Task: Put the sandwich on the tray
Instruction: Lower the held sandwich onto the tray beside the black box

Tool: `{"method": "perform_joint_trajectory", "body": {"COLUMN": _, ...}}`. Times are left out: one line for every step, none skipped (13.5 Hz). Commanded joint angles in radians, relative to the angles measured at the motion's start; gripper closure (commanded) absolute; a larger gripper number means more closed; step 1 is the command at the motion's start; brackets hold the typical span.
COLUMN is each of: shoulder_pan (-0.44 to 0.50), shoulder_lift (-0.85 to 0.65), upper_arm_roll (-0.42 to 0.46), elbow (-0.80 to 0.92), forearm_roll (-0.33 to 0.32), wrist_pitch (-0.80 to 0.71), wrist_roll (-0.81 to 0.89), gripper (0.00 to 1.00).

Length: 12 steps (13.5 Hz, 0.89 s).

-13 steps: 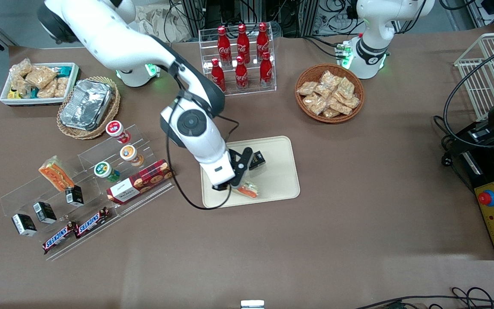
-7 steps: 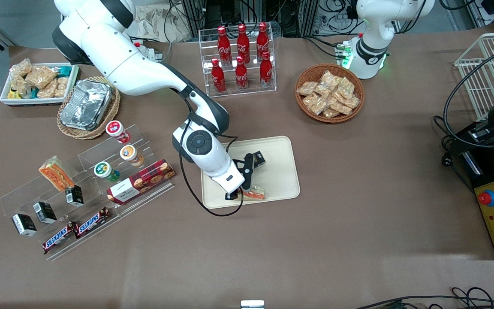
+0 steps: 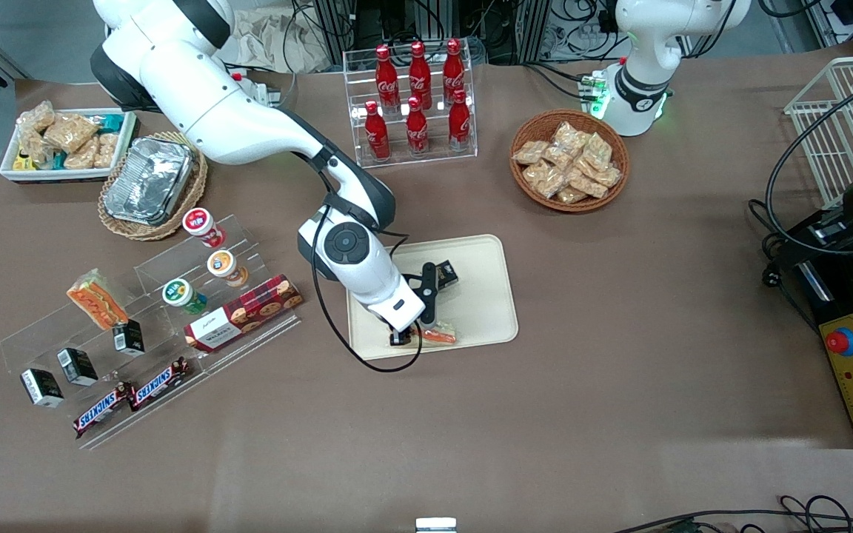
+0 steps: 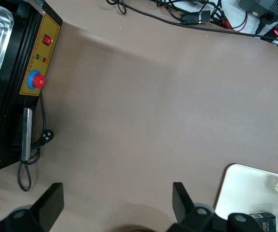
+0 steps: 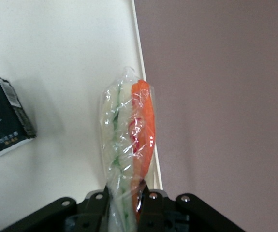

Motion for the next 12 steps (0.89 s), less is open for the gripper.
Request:
{"method": "perform_joint_trajectory", "body": {"shoulder_pan": -0.002, "shoulder_lift": 0.022, "upper_arm_roll": 0.003, "elbow": 0.014, "forearm_roll": -0.033, "wrist_pitch": 0.002, "wrist_roll": -0.054, "gripper": 1.00}}
{"method": "perform_joint_trajectory", "body": {"shoulder_pan": -0.002, "shoulder_lift": 0.025, "upper_arm_roll": 0.003, "elbow": 0.014, "forearm_roll": -0.047, "wrist_pitch": 0.002, "wrist_roll": -0.061, "gripper": 1.00}}
{"method": "perform_joint_trajectory", "body": {"shoulder_pan": 0.000, "shoulder_lift": 0.029, "upper_arm_roll": 0.003, "elbow": 0.014, "forearm_roll": -0.061, "wrist_pitch": 0.002, "wrist_roll": -0.059, "gripper": 1.00}}
{"method": "perform_joint_trajectory", "body": {"shoulder_pan": 0.001, "shoulder_lift": 0.033, "upper_arm_roll": 0.003, "elbow": 0.014, "forearm_roll": -0.067, "wrist_pitch": 0.004, "wrist_roll": -0.059, "gripper": 1.00}}
{"method": "perform_joint_trajectory", "body": {"shoulder_pan": 0.000, "shoulder_lift": 0.034, "upper_arm_roll": 0.003, "elbow": 0.014, "forearm_roll": -0.066, "wrist_pitch": 0.004, "wrist_roll": -0.059, "gripper": 1.00}}
{"method": "perform_joint_trajectory", "body": {"shoulder_pan": 0.000, "shoulder_lift": 0.034, "upper_arm_roll": 0.003, "elbow": 0.014, "forearm_roll": -0.066, "wrist_pitch": 0.004, "wrist_roll": -0.058, "gripper": 1.00}}
{"method": "perform_joint_trajectory", "body": {"shoulder_pan": 0.000, "shoulder_lift": 0.034, "upper_arm_roll": 0.003, "elbow": 0.014, "forearm_roll": -0.066, "wrist_pitch": 0.004, "wrist_roll": -0.058, "gripper": 1.00}}
{"method": "perform_joint_trajectory", "body": {"shoulder_pan": 0.000, "shoulder_lift": 0.034, "upper_arm_roll": 0.003, "elbow": 0.014, "forearm_roll": -0.066, "wrist_pitch": 0.004, "wrist_roll": -0.058, "gripper": 1.00}}
{"method": "perform_joint_trajectory", "body": {"shoulder_pan": 0.000, "shoulder_lift": 0.034, "upper_arm_roll": 0.003, "elbow": 0.014, "forearm_roll": -0.064, "wrist_pitch": 0.004, "wrist_roll": -0.058, "gripper": 0.64}}
{"method": "perform_joint_trajectory", "body": {"shoulder_pan": 0.000, "shoulder_lift": 0.033, "upper_arm_roll": 0.003, "elbow": 0.014, "forearm_roll": -0.064, "wrist_pitch": 0.004, "wrist_roll": -0.062, "gripper": 0.01}}
{"method": "perform_joint_trajectory", "body": {"shoulder_pan": 0.000, "shoulder_lift": 0.033, "upper_arm_roll": 0.003, "elbow": 0.014, "forearm_roll": -0.064, "wrist_pitch": 0.004, "wrist_roll": -0.059, "gripper": 0.00}}
{"method": "perform_joint_trajectory", "body": {"shoulder_pan": 0.000, "shoulder_lift": 0.033, "upper_arm_roll": 0.003, "elbow": 0.014, "forearm_roll": -0.063, "wrist_pitch": 0.004, "wrist_roll": -0.059, "gripper": 0.00}}
